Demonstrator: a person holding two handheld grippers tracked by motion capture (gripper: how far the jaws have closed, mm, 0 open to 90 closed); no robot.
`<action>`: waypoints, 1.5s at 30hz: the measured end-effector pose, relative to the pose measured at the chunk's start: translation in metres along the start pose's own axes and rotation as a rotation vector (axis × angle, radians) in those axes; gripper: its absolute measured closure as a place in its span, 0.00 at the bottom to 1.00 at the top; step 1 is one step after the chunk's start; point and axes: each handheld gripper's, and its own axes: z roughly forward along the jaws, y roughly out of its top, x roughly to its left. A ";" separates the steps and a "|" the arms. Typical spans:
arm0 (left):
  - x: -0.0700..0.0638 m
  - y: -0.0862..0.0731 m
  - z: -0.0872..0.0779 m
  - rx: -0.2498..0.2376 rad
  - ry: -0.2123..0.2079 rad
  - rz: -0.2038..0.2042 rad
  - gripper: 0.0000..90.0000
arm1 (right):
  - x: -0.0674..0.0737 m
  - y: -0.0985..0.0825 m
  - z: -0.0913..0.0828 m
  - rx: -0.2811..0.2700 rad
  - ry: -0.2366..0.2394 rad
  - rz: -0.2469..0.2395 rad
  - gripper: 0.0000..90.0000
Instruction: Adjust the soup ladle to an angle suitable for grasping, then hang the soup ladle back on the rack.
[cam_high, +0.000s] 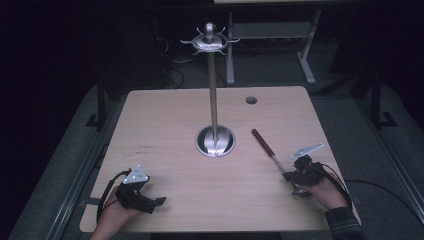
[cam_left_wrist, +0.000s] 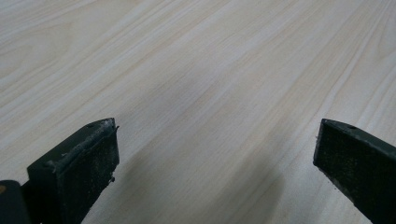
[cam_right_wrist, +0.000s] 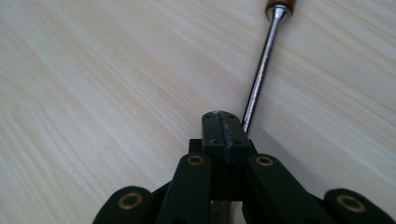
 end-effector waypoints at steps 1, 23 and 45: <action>0.000 0.000 0.000 0.002 0.001 0.001 0.00 | -0.002 -0.001 -0.001 0.000 -0.005 0.003 1.00; 0.000 0.001 0.000 -0.001 -0.004 0.015 0.00 | -0.011 0.034 -0.010 -0.130 -0.039 0.044 0.84; -0.002 0.002 0.002 0.003 -0.015 0.021 0.00 | -0.029 0.086 0.021 -0.027 -0.105 0.067 0.74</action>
